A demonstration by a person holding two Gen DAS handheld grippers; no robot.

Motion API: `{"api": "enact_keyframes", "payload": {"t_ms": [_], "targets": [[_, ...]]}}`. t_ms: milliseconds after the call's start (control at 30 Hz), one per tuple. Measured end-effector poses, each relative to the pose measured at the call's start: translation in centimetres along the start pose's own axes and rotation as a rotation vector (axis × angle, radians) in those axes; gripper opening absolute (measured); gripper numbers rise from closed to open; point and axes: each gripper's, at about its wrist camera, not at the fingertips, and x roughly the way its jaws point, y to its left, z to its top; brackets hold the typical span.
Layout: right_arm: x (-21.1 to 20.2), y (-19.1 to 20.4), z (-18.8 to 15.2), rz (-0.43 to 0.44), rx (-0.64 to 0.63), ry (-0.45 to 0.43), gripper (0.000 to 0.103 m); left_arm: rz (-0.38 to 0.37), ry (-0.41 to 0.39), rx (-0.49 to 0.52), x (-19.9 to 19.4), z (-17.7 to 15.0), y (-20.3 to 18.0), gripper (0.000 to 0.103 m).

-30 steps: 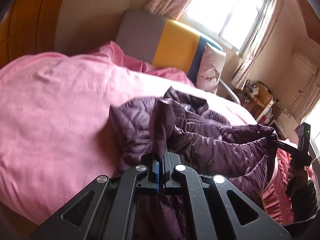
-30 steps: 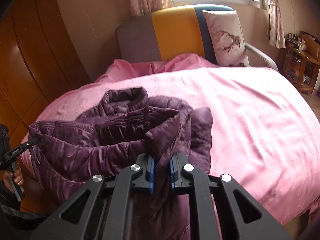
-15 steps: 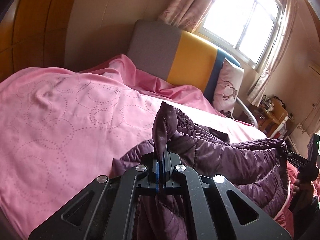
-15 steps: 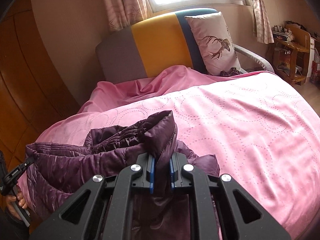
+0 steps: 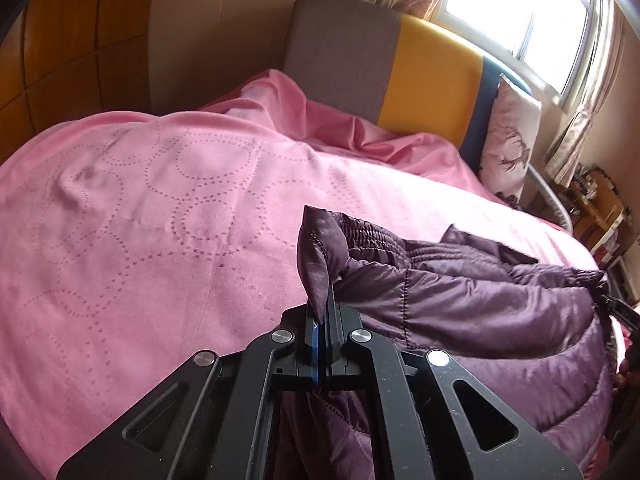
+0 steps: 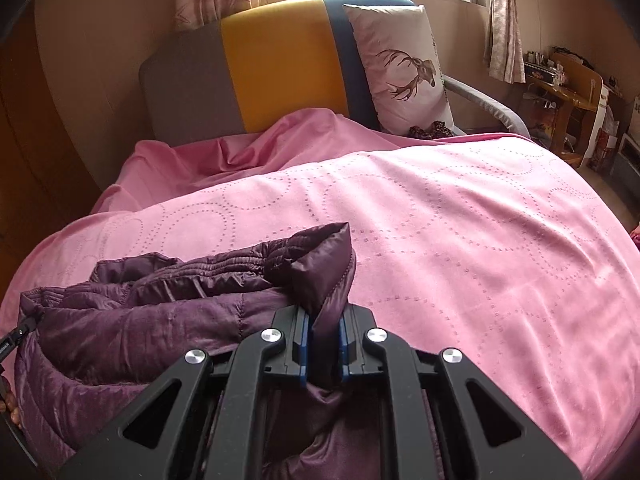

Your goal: Fold large clothes

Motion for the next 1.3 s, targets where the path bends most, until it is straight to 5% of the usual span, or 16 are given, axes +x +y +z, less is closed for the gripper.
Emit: {"api": "enact_keyframes", "payload": {"t_ms": [267, 600, 800, 1033, 1300], "targets": [[5.9, 1.0, -1.4, -0.106, -0.074, 0.079, 0.017, 0.116, 0.069, 0.087, 5.1, -2.0, -1.2, 0.001], [8.1, 0.4, -2.2, -0.121, -0.066, 0.114, 0.024, 0.178, 0.051, 0.08, 3.6, -1.7, -1.7, 0.003], [6.1, -0.6, -1.4, -0.118, -0.004, 0.103, 0.055, 0.153, -0.057, 0.101, -2.3, -2.0, -3.5, 0.004], [-0.3, 0.2, -2.4, -0.041, -0.038, 0.022, 0.068, 0.088, -0.095, 0.092, -6.5, -3.5, -4.9, 0.004], [-5.5, -2.3, -7.1, 0.004, 0.003, 0.026, 0.077, 0.084, -0.081, 0.096, -8.2, -6.3, -4.9, 0.004]]}}
